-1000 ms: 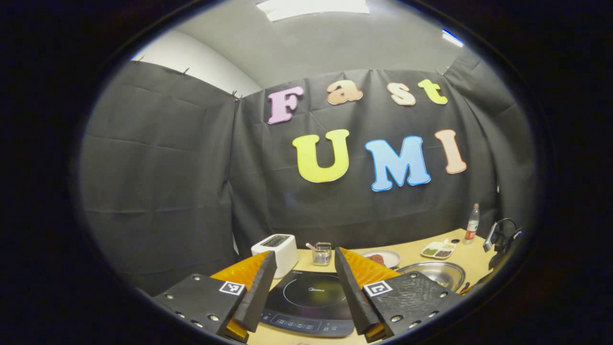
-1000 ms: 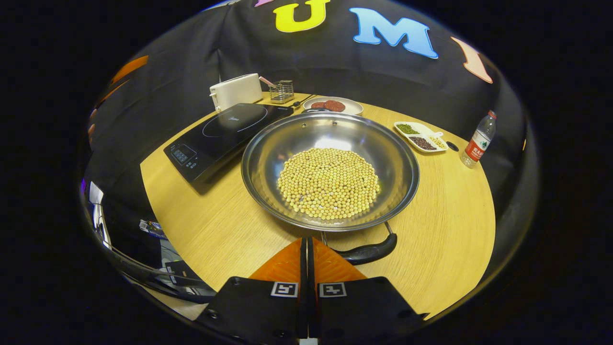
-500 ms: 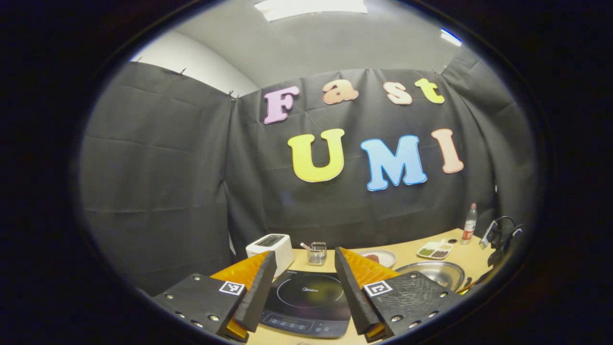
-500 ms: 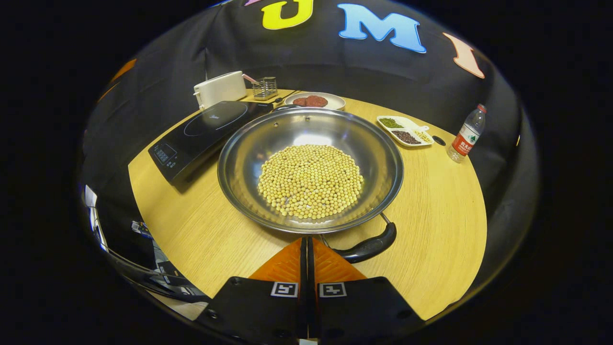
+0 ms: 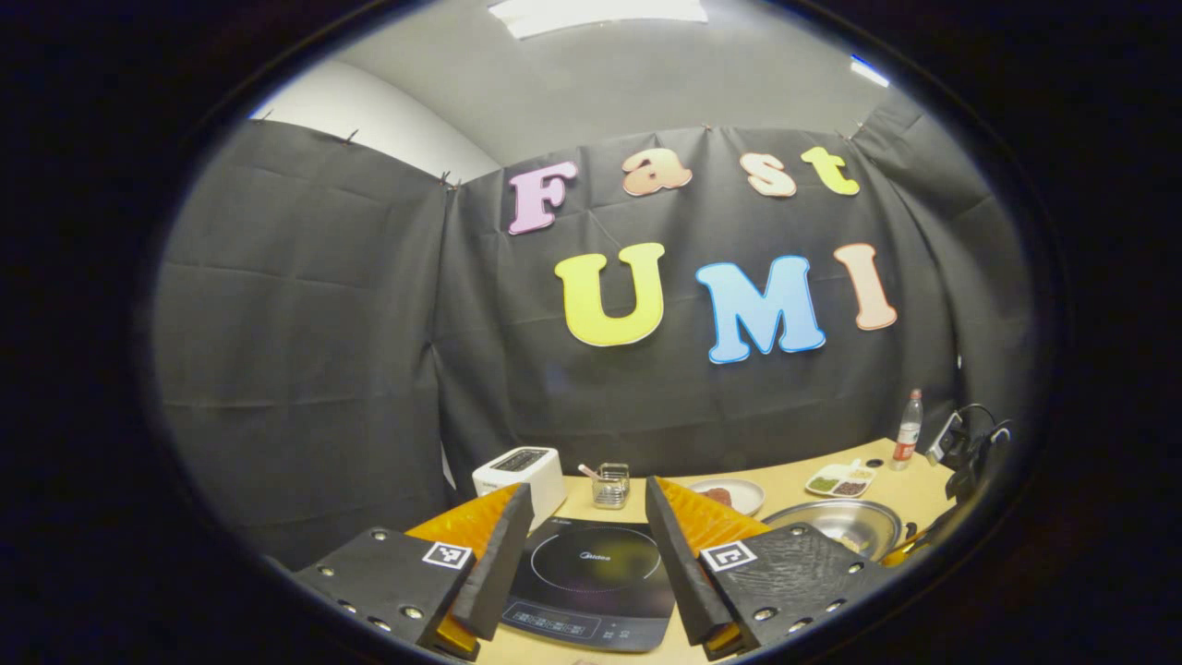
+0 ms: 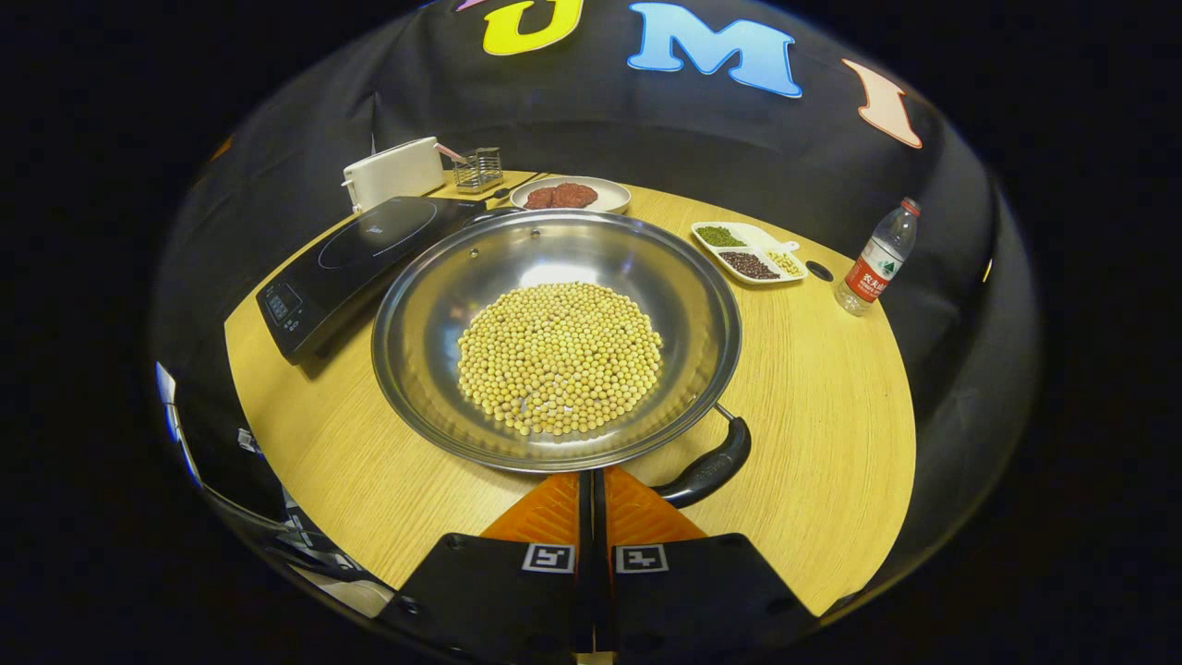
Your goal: First push the handle of the pot to place it horizontally, then grasp the pot with both hands and set it on the induction cooktop.
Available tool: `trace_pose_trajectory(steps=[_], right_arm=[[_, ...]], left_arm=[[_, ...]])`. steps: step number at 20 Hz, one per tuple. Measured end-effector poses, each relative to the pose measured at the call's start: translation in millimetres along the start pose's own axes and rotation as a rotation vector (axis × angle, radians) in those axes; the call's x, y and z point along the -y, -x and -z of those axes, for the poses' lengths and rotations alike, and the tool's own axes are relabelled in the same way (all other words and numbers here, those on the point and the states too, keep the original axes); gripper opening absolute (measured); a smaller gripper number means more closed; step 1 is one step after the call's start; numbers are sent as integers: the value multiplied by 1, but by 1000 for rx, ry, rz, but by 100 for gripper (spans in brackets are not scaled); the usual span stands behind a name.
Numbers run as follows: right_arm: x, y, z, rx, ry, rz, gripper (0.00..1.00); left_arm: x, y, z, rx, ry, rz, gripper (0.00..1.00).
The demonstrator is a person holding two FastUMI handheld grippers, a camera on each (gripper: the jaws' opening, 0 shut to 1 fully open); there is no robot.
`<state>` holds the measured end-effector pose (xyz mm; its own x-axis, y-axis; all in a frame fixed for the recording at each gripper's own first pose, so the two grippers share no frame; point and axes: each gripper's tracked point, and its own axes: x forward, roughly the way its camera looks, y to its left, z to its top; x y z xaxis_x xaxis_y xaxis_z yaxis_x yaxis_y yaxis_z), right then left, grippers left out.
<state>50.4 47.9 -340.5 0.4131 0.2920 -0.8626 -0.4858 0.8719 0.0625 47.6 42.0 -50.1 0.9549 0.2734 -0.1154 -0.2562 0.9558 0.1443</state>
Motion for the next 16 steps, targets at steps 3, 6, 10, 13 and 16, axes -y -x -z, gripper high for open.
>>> trace_pose_trajectory(steps=[3,6,10,13,16], right_arm=[[11,-3,-3,-3,18,16,2],[20,-8,-6,-4,30,30,2],[32,-15,-9,-7,24,36,2],[42,-20,-11,-13,2,36,2],[53,-25,-14,-11,-11,44,2]], left_arm=[[5,-4,3,-7,1,-1,72],[7,-6,5,-15,2,-5,71],[11,-8,10,-27,3,-11,71],[15,-9,12,-37,2,-16,72],[18,-9,13,-39,-1,-24,75]])
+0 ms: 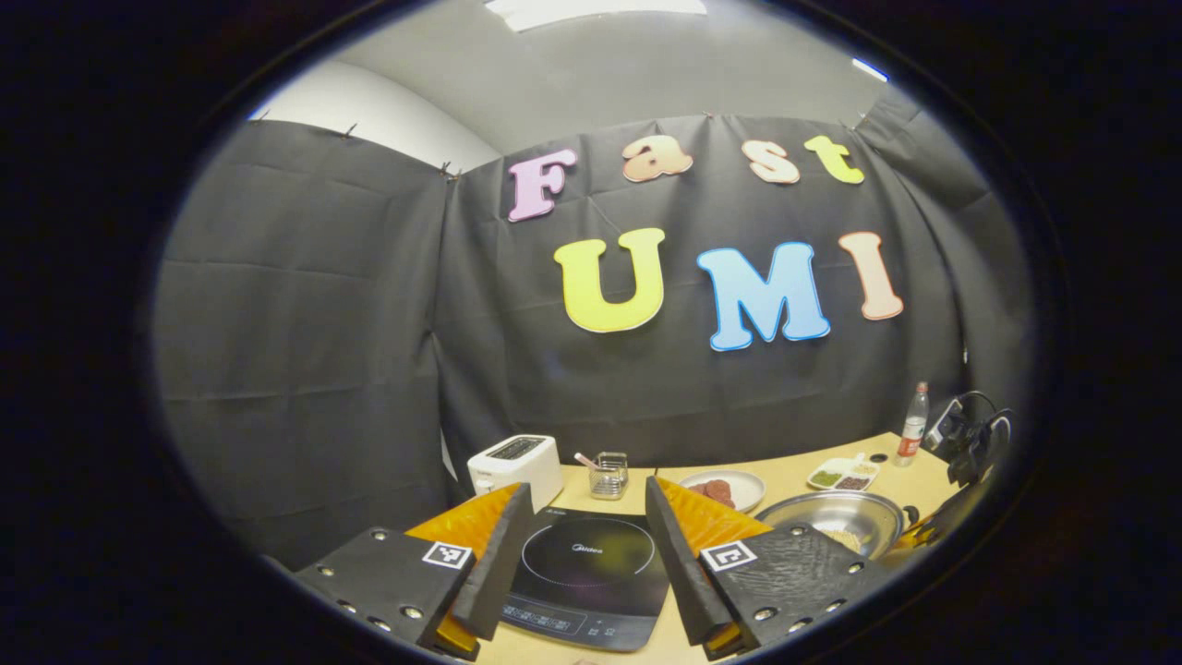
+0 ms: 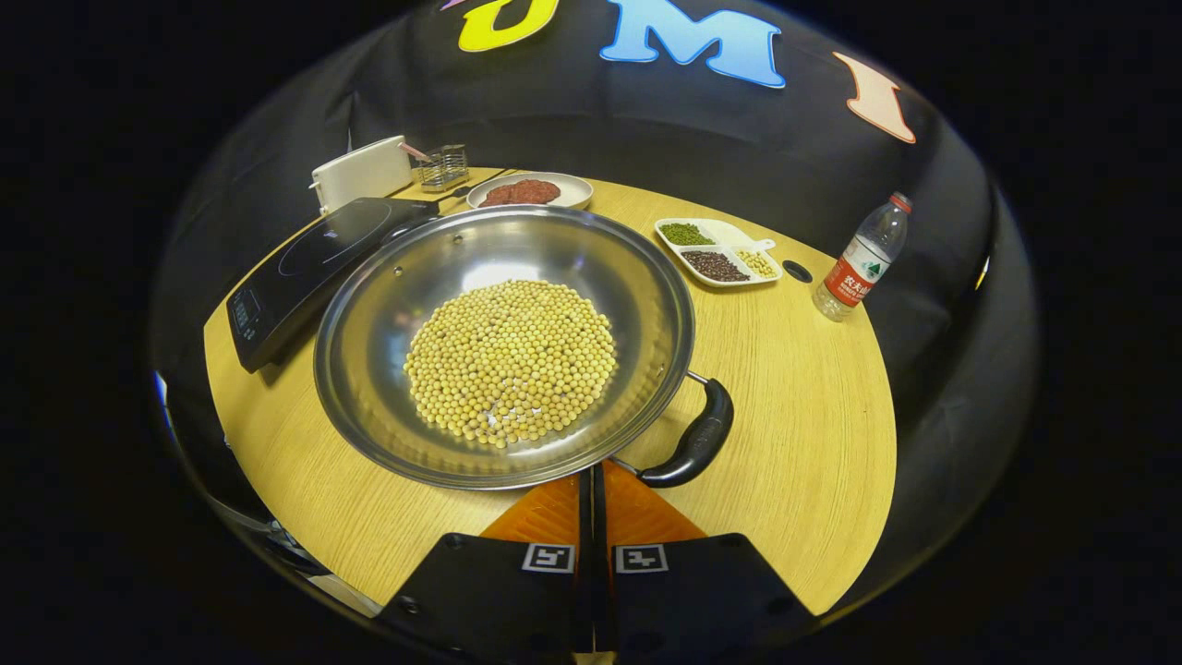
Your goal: First push the handle of the pot to place it horizontally, then grasp the pot with both hands and set it on the induction cooktop.
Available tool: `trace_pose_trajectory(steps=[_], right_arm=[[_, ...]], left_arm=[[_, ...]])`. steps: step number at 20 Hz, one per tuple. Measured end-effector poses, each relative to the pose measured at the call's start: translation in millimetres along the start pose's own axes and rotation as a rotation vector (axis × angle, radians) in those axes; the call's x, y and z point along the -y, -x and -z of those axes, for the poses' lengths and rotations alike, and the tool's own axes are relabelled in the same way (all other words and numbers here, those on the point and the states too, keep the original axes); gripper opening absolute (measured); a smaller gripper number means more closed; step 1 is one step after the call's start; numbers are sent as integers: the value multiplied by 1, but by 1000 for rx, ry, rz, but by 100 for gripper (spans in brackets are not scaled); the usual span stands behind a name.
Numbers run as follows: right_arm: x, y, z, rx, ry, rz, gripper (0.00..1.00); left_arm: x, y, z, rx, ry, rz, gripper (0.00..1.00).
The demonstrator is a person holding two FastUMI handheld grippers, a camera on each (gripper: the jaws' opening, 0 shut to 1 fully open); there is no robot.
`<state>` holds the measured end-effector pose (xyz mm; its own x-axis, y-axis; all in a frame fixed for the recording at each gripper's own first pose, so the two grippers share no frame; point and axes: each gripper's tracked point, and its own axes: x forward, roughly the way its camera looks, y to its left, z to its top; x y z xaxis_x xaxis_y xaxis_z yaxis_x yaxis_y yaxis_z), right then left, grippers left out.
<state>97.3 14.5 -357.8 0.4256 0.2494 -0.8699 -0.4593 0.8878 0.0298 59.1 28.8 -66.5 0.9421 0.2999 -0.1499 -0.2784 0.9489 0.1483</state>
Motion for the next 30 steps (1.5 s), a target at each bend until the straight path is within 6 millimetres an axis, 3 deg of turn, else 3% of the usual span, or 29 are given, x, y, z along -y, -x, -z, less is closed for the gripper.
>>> trace_pose_trajectory(steps=[14,17,21,22,23,25,26,27,28,30], right_arm=[[40,-21,-24,44,-103,37,2],[46,-12,-27,82,-144,46,3],[55,13,-53,224,-227,69,4],[58,21,-60,263,-249,74,10],[61,30,-67,302,-263,87,41],[66,48,-80,377,-290,110,67],[68,55,-85,407,-307,117,67],[68,61,-89,430,-326,118,77],[68,65,-92,448,-344,122,80],[71,70,-92,464,-355,137,100]], left_arm=[[30,-6,9,-25,-13,-8,75],[37,-7,7,-26,-16,5,72],[50,-12,9,-27,-6,35,75],[53,-13,8,-25,-2,43,75],[56,-15,7,-21,0,51,75],[61,-21,5,-13,0,67,75],[64,-24,5,-8,3,77,75],[69,-27,4,-7,8,95,75],[72,-31,5,-8,13,110,72],[76,-40,7,-13,17,125,72]])
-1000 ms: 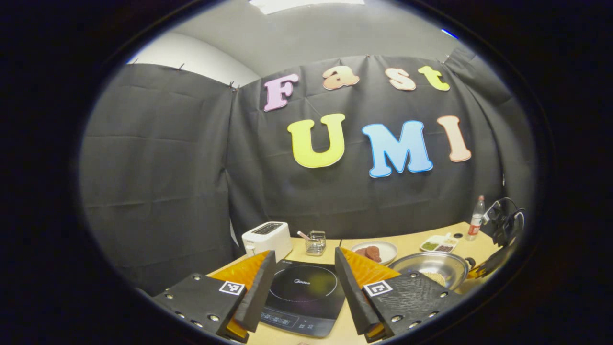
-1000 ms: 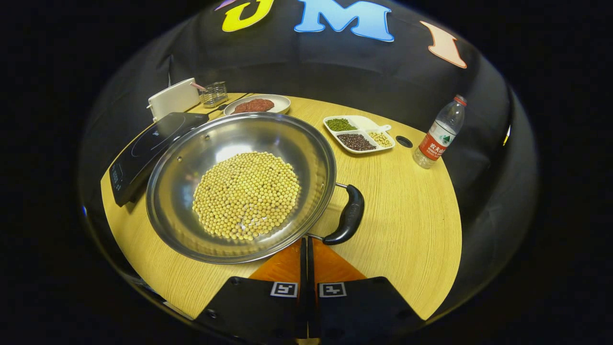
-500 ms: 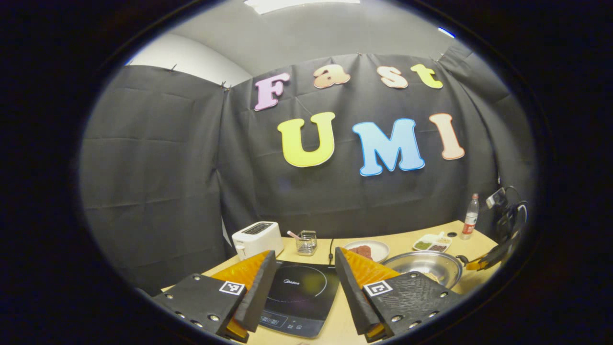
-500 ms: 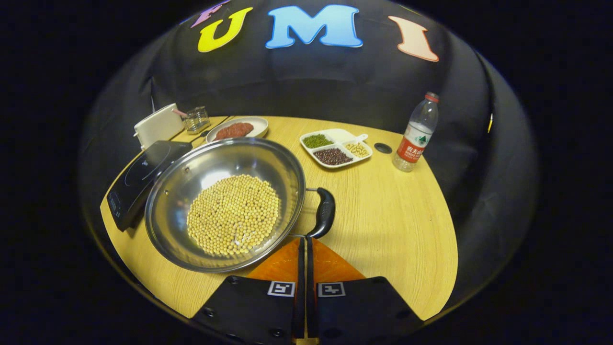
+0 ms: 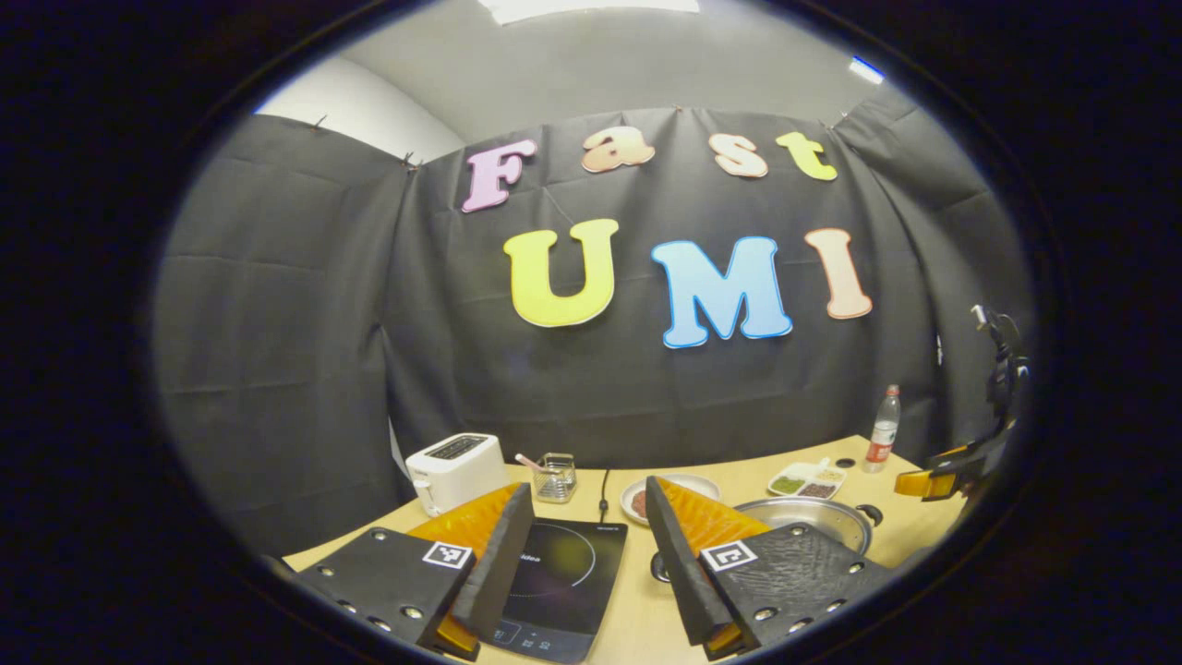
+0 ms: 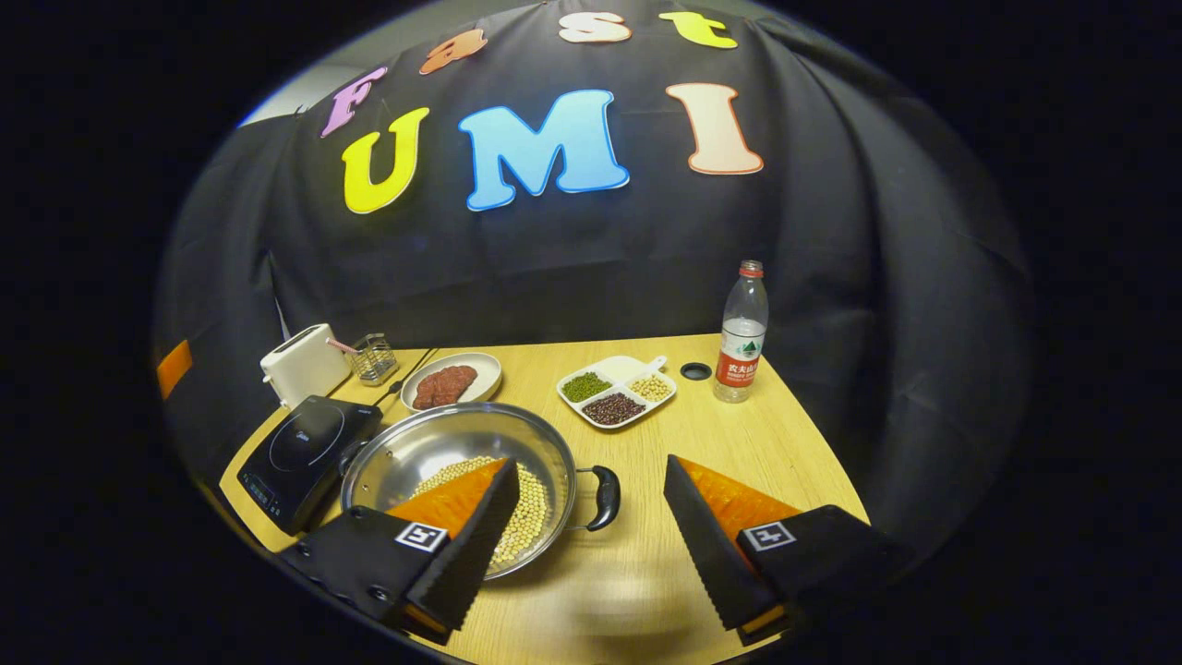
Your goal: First push the handle of the pot to place it horizontally, then grasp the pot with both hands and set it on the induction cooktop.
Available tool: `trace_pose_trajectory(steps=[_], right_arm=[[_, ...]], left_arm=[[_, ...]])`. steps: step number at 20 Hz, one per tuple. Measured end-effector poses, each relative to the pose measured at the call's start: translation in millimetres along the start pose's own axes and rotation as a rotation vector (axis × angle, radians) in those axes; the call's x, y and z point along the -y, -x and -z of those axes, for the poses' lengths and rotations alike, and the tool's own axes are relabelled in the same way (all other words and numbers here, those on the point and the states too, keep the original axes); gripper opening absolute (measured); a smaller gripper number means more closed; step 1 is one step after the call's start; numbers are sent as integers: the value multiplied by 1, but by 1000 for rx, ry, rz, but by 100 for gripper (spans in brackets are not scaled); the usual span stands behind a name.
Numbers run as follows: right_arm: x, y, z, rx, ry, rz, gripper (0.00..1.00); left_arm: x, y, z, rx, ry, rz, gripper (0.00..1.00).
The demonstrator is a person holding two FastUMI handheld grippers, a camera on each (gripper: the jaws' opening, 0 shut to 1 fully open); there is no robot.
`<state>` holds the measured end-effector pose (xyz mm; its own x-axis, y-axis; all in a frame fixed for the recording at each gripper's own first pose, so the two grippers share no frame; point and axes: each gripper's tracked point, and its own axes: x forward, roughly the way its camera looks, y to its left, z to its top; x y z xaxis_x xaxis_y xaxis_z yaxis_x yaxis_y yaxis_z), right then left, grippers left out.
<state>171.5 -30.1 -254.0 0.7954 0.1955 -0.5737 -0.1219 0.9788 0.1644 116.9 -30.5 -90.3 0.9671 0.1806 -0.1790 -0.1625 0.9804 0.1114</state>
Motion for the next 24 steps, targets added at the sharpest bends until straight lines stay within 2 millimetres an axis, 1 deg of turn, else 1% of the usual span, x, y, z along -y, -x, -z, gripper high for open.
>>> trace_pose_trajectory(steps=[1,2,3,4,5,6,7,12,13,14,17,18,19,20,21,22,23,24], right_arm=[[2,0,-2,10,7,9,93],[3,1,-2,15,15,13,98],[3,1,-4,23,23,17,93],[3,2,-4,26,30,19,98],[3,2,-4,29,32,19,98],[3,2,-5,29,33,19,98],[4,0,-4,26,32,21,98],[10,-7,-4,16,26,27,98],[12,-10,-3,13,26,30,98],[13,-11,-3,10,24,33,98],[15,-16,-2,2,19,35,98],[15,-17,-2,0,21,36,98],[15,-19,0,-2,23,36,98],[15,-22,1,-7,24,33,98],[13,-24,2,-12,24,31,98],[13,-26,3,-16,23,31,98],[13,-29,4,-20,20,30,98],[12,-32,5,-22,17,28,98]], left_arm=[[2,-4,3,-5,2,10,72],[6,-9,4,-12,6,26,72],[9,-16,7,-19,10,37,72],[10,-20,8,-24,15,45,75],[14,-25,12,-34,21,57,72],[17,-31,18,-49,27,63,72],[18,-35,24,-63,31,64,75],[33,-58,46,-123,54,98,75],[37,-62,50,-136,58,105,77],[40,-67,56,-154,62,112,72],[50,-79,73,-199,81,137,75],[53,-84,79,-214,87,144,78],[56,-87,83,-229,91,153,72],[59,-91,89,-242,92,159,72],[62,-96,94,-254,91,167,75],[65,-99,101,-269,89,172,72],[69,-102,112,-288,85,178,72],[70,-106,119,-303,82,182,75]])
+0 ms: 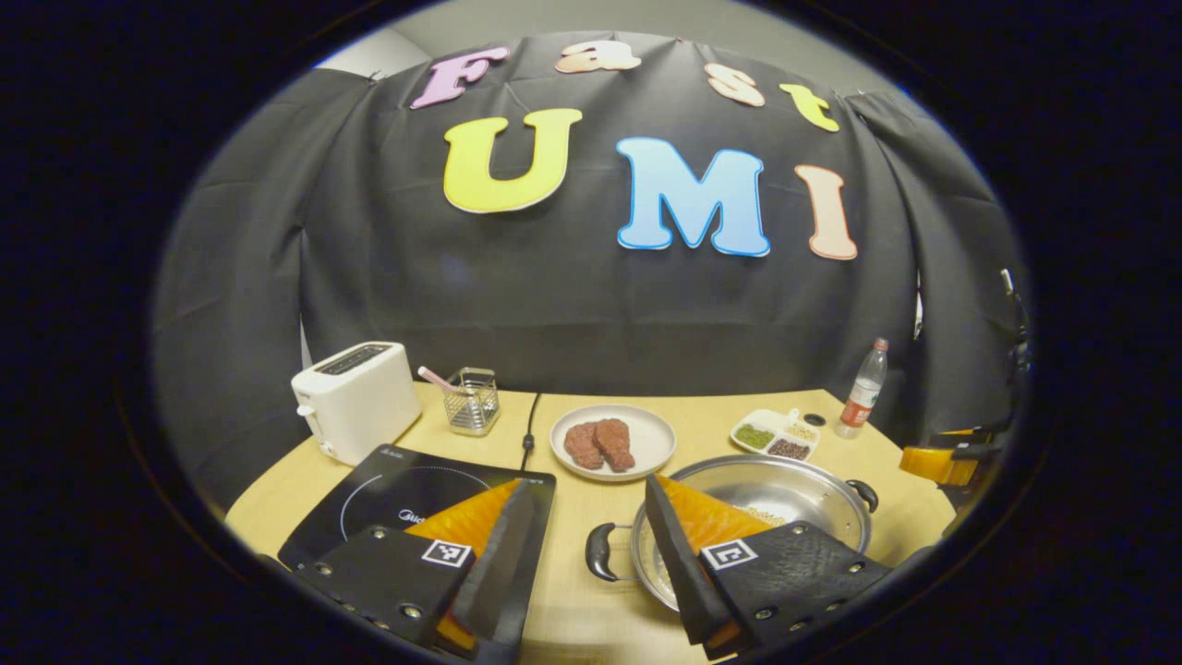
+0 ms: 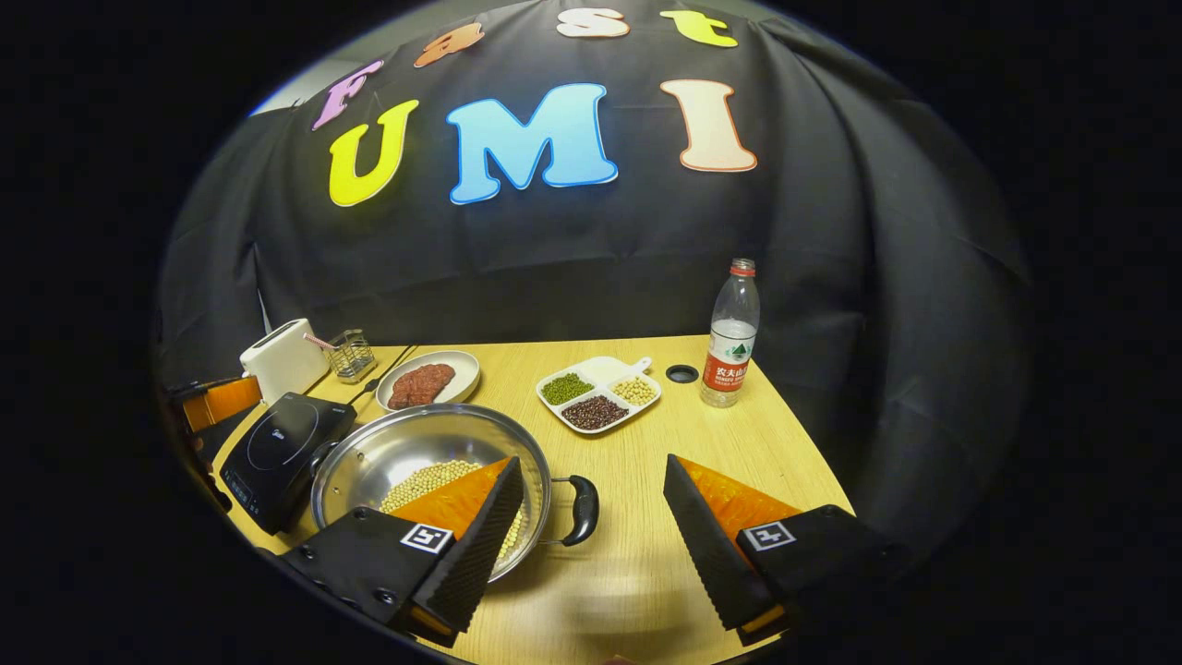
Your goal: First push the handle of the pot to place it horizontally, then grasp the pot with both hands and set it on the induction cooktop.
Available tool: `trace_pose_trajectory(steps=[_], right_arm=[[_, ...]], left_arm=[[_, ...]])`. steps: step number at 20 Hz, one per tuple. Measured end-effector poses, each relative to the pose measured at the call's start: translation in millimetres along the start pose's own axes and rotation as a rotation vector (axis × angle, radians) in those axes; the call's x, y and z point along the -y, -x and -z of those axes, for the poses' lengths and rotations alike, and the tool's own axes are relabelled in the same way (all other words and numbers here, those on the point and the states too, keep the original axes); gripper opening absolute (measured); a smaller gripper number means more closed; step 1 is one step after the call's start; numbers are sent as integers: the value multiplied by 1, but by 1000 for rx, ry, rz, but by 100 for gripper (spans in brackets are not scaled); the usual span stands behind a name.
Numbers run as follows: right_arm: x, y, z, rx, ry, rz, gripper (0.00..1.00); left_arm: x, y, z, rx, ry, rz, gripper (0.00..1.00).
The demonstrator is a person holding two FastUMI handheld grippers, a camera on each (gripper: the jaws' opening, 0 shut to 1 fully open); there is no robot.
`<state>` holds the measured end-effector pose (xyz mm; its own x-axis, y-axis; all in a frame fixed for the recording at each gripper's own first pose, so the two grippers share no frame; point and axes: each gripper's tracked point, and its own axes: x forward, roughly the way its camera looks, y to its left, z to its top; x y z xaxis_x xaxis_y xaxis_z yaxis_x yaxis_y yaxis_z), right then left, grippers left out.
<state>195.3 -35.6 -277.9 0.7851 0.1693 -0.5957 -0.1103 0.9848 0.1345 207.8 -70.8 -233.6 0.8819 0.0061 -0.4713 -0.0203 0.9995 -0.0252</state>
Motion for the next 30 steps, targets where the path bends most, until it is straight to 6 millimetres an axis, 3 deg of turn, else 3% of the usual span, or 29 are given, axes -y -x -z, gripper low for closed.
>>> trace_pose_trajectory(steps=[5,14,30], right_arm=[[-1,-13,6,-26,-2,1,98],[-4,-32,26,-98,7,10,98],[-11,-62,57,-195,14,8,98]], left_arm=[[8,-21,20,-57,4,26,78],[16,-50,60,-165,11,59,72],[29,-76,110,-315,11,101,76]])
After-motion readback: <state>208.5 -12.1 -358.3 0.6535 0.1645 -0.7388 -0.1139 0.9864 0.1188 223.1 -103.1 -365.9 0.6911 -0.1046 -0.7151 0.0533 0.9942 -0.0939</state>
